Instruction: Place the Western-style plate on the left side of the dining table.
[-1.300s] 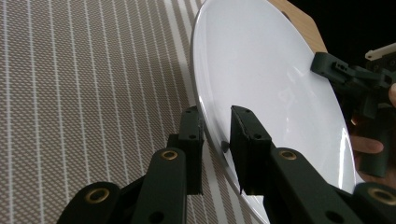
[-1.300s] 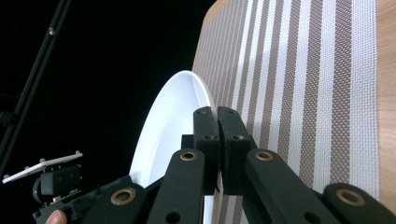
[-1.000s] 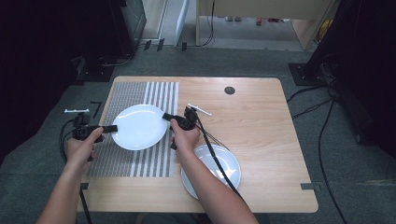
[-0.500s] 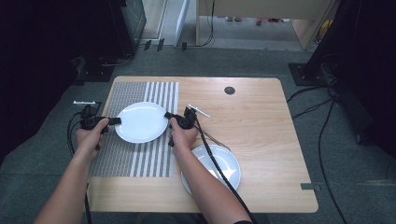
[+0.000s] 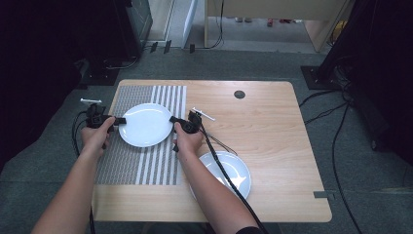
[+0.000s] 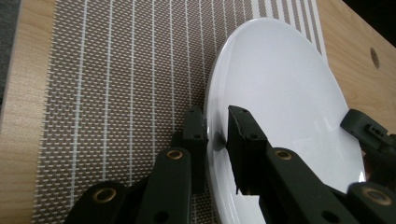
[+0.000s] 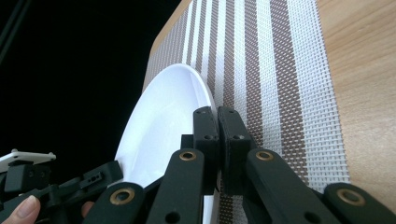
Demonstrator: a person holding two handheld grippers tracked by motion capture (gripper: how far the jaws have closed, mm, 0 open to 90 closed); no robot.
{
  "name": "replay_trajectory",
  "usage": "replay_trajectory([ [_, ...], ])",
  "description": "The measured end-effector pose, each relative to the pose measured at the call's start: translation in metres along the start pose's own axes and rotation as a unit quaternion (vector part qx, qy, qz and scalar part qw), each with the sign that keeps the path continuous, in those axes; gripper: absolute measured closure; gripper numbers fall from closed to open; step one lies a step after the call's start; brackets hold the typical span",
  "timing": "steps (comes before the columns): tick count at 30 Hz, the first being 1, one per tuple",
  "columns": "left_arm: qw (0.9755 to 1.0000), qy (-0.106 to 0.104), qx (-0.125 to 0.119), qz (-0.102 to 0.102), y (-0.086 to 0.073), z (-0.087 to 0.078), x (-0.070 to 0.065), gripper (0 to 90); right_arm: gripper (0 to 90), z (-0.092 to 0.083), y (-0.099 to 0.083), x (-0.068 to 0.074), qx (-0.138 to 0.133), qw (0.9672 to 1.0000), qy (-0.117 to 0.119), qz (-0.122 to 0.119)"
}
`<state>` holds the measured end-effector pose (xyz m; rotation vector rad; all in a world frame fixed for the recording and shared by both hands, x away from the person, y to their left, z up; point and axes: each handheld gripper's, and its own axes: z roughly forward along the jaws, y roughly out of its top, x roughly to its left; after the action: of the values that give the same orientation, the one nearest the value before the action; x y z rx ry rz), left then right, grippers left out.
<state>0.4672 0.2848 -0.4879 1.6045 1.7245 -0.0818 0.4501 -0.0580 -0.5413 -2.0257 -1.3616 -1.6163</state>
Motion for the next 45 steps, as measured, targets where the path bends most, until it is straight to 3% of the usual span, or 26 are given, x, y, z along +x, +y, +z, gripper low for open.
replay_trajectory([
  [7, 1.0, 0.004, -0.001, -0.008, -0.002, 0.006, 0.002, 78.7, 87.9, 0.003, 0.001, 0.0, -0.003, 0.9999, -0.015, 0.001],
  [15, 0.9999, 0.011, 0.002, -0.012, -0.006, 0.009, 0.007, 78.2, 87.4, 0.005, -0.001, 0.0, 0.009, 0.9995, -0.021, -0.021],
  [22, 0.9998, 0.018, 0.001, -0.004, -0.006, 0.009, 0.004, 77.4, 83.6, 0.005, -0.002, 0.0, 0.007, 0.9993, -0.021, -0.031],
  [25, 0.9994, 0.033, -0.001, 0.013, -0.007, 0.009, 0.0, 76.6, 79.2, 0.005, -0.001, 0.001, 0.006, 0.9995, -0.013, -0.027],
  [28, 0.9979, 0.055, -0.008, 0.033, -0.008, 0.01, -0.006, 74.9, 73.2, 0.003, 0.001, 0.001, -0.007, 0.9983, -0.02, -0.054],
  [30, 0.9957, 0.078, -0.022, 0.045, -0.009, 0.008, -0.009, 65.6, 68.5, 0.0, 0.003, -0.001, -0.017, 0.9979, -0.02, -0.06],
  [31, 0.9957, 0.077, -0.028, 0.043, -0.009, 0.006, -0.009, 65.6, 68.5, 0.0, 0.003, -0.001, -0.017, 0.9979, -0.02, -0.06],
  [32, 0.9956, 0.076, -0.032, 0.043, -0.009, 0.005, -0.01, 61.6, 62.5, -0.002, 0.005, -0.001, -0.013, 0.9972, -0.023, -0.069],
  [38, 0.992, 0.088, -0.049, 0.075, -0.012, -0.003, -0.023, 53.9, 52.3, -0.009, 0.009, 0.004, -0.006, 0.9953, -0.025, -0.094],
  [41, 0.9904, 0.091, -0.064, 0.082, -0.014, -0.008, -0.029, 46.1, 46.1, -0.017, 0.013, 0.013, -0.01, 0.9884, -0.032, -0.148],
  [42, 0.9907, 0.087, -0.069, 0.079, -0.014, -0.01, -0.03, 46.1, 46.1, -0.017, 0.013, 0.013, -0.01, 0.9884, -0.032, -0.148],
  [43, 0.9909, 0.083, -0.074, 0.076, -0.015, -0.012, -0.031, 43.2, 41.7, -0.022, 0.015, 0.016, -0.006, 0.9858, -0.038, -0.164],
  [45, 0.9902, 0.084, -0.083, 0.073, -0.016, -0.015, -0.034, 38.2, 39.1, -0.025, 0.016, 0.017, -0.004, 0.9852, -0.038, -0.167],
])
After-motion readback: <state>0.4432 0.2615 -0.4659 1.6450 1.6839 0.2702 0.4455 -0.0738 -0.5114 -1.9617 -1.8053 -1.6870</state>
